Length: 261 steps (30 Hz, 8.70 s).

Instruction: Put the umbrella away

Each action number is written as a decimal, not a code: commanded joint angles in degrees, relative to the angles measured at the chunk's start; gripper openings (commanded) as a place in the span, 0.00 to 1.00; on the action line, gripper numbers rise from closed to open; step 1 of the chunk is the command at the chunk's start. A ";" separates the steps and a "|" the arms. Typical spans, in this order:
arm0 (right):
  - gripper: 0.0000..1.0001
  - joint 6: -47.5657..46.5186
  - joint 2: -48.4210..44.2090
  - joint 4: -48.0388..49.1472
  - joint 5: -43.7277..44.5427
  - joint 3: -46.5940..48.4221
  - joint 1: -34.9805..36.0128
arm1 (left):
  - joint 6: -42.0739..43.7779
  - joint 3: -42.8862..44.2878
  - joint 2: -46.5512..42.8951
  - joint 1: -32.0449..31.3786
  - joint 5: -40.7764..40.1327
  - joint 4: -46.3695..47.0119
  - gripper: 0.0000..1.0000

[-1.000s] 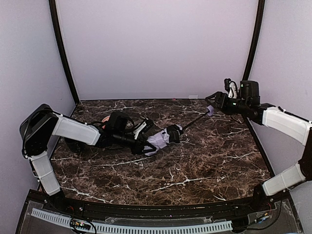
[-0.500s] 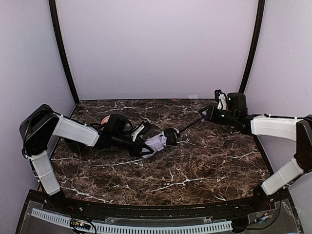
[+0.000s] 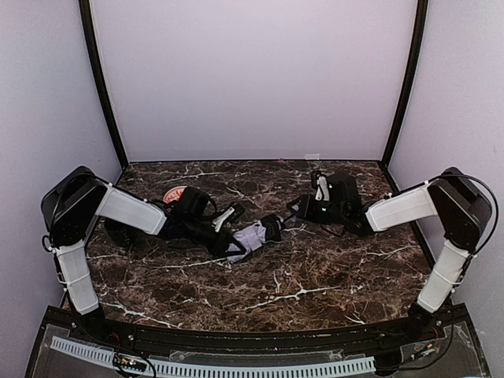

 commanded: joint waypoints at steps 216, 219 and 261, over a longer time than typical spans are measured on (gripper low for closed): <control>0.03 -49.89 -10.63 -43.42 -45.70 36.95 16.52 | 42.23 9.54 -38.13 -0.61 31.65 -6.85 0.91; 0.03 -51.02 -8.87 -45.78 -45.82 39.10 16.53 | 37.49 8.03 -37.28 -0.87 34.03 -1.67 0.82; 0.99 -38.25 -26.71 -36.32 -22.52 8.66 3.96 | -3.38 44.43 4.78 1.52 13.75 -59.85 0.00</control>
